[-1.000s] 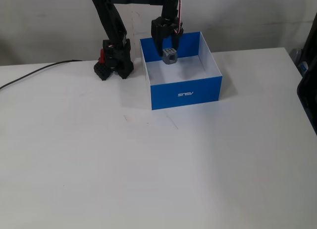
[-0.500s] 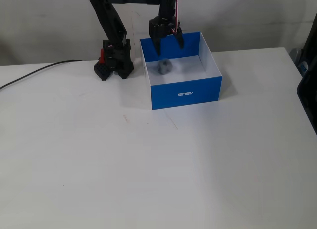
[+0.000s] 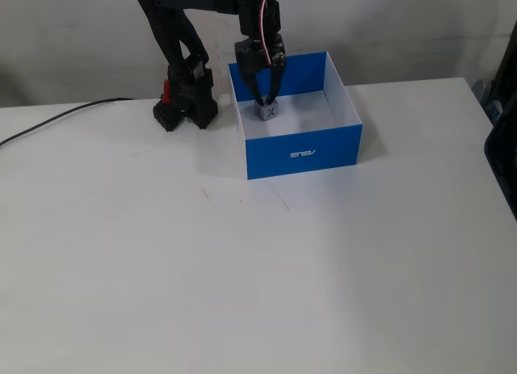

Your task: Grasp the gray block and put it in the box.

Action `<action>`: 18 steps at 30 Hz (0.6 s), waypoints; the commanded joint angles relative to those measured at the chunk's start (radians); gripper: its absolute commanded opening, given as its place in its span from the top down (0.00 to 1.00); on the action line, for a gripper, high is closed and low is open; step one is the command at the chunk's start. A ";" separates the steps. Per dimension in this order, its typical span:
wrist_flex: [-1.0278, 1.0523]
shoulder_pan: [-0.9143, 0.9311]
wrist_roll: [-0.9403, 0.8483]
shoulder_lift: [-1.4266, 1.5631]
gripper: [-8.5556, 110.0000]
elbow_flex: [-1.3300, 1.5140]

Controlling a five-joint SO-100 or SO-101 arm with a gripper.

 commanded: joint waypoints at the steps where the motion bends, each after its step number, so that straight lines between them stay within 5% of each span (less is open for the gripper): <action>1: -0.011 -0.074 0.017 0.055 0.93 -0.130; 18: -0.114 -0.413 0.025 0.107 0.93 -0.206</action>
